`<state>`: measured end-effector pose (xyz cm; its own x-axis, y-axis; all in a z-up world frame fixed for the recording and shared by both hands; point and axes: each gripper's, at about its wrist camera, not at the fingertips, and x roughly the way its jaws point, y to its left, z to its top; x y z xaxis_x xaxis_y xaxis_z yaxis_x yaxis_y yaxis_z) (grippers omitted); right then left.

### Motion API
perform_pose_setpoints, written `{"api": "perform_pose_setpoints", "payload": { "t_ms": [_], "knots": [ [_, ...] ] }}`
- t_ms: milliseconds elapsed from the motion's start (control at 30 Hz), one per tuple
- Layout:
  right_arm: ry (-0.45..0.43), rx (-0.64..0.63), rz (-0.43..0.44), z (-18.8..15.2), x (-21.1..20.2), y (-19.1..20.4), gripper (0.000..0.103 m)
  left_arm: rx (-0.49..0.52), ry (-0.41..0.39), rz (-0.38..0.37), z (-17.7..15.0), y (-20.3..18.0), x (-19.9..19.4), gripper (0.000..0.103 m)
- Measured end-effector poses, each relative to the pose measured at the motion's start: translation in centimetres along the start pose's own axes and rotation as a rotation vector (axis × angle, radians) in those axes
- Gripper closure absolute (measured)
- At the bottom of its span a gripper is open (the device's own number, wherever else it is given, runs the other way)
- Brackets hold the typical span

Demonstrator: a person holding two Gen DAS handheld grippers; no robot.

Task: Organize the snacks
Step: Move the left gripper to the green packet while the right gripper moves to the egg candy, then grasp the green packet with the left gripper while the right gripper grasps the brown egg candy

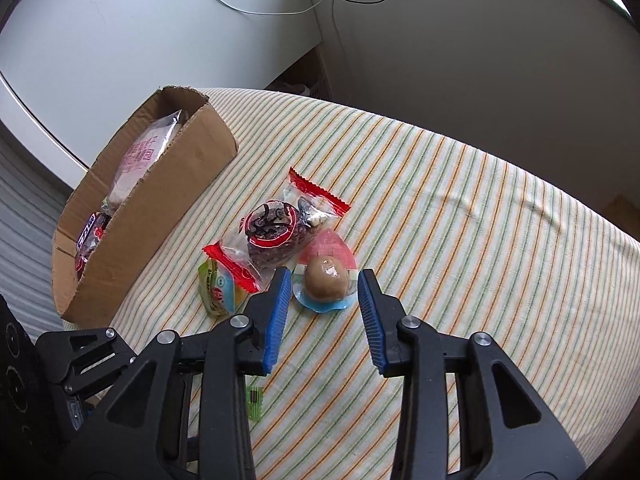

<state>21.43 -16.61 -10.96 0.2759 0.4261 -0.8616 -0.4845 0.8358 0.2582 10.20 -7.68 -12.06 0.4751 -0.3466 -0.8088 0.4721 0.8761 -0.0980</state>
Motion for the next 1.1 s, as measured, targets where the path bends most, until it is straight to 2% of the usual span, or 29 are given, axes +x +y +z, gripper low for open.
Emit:
{"api": "perform_pose_setpoints", "payload": {
  "t_ms": [200,267,333,433,667,1100],
  "knots": [
    [0.012,-0.001,0.007,0.3,0.9,-0.2,0.068,0.021,0.012,-0.001,-0.1,-0.5,0.7,0.063],
    [0.017,-0.009,0.002,0.4,1.2,0.0,0.073,0.026,0.011,0.002,-0.3,-0.7,0.7,0.064],
    [0.021,-0.016,-0.008,0.6,1.5,0.3,0.074,0.024,0.009,0.014,-0.4,-0.9,0.6,0.073],
    [0.033,-0.048,-0.048,0.5,2.1,1.0,0.075,0.029,0.004,0.021,-0.6,-1.3,0.5,0.079],
    [0.034,-0.119,-0.129,0.3,2.3,2.6,0.077,0.032,-0.003,0.031,-0.9,-1.3,-0.1,0.080],
    [-0.001,-0.074,-0.107,-0.9,-0.3,2.1,0.077,-0.026,-0.043,0.017,-1.2,-0.2,-1.1,0.080]
  ]
}}
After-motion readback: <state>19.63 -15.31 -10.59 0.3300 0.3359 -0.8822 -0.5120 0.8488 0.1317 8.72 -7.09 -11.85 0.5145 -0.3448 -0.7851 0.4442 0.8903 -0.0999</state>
